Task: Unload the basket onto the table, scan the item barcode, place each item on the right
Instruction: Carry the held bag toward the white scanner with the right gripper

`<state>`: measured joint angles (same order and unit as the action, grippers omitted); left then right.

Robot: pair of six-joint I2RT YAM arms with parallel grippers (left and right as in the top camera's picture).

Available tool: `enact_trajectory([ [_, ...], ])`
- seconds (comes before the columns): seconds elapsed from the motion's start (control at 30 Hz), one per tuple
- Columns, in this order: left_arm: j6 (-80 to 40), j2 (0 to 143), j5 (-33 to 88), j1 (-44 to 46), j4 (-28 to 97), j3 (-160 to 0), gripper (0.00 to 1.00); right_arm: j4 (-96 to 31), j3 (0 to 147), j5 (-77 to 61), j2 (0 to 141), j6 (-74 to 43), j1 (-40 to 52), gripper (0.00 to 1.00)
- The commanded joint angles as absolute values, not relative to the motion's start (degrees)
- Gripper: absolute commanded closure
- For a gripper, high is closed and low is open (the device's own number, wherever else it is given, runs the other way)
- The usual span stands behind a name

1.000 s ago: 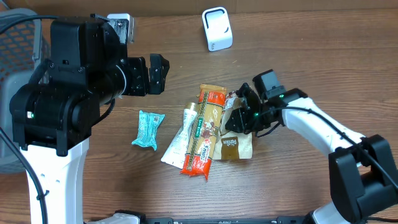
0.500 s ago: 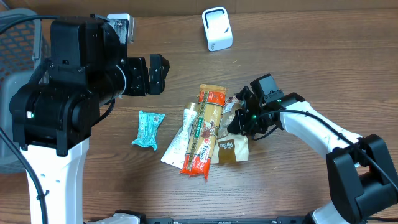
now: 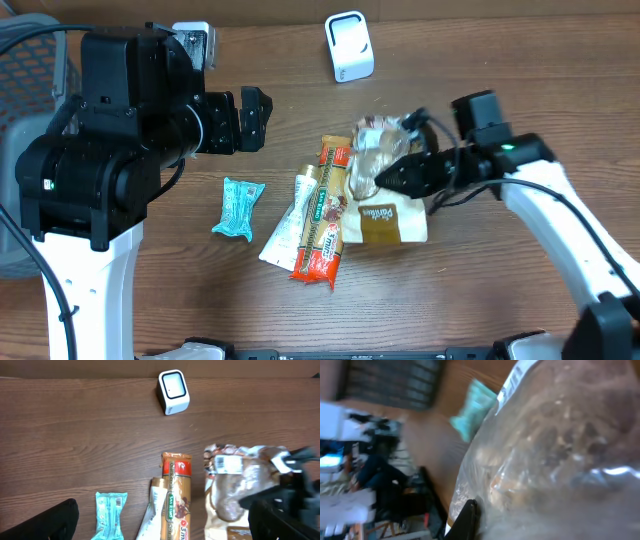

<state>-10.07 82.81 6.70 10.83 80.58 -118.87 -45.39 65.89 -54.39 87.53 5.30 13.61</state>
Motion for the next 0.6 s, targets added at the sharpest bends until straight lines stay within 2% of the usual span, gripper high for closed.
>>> enact_trajectory([
  [0.0, -8.8, 83.0, 7.1, 10.9, 80.4, -119.2, 0.01, -44.1, 67.3, -70.4, 86.6, 14.2, 11.9, 0.96],
  [0.17, -8.8, 83.0, 7.1, 10.9, 80.4, -119.2, 0.00, -42.1, 69.3, -71.3, 86.6, 10.6, 11.8, 0.97],
  [0.4, -8.8, 83.0, 7.1, 10.9, 80.4, -119.2, 0.01, -49.3, 78.9, -69.2, 86.6, 11.0, 11.9, 0.97],
  [0.47, -8.8, 83.0, 7.1, 10.9, 80.4, -119.2, 0.00, -50.3, 81.3, -64.0, 86.8, 10.4, 12.0, 0.97],
  [0.57, -8.8, 83.0, 7.1, 10.9, 80.4, -119.2, 0.01, -51.0, 86.5, -44.1, 88.8, 5.3, 13.1, 0.97],
])
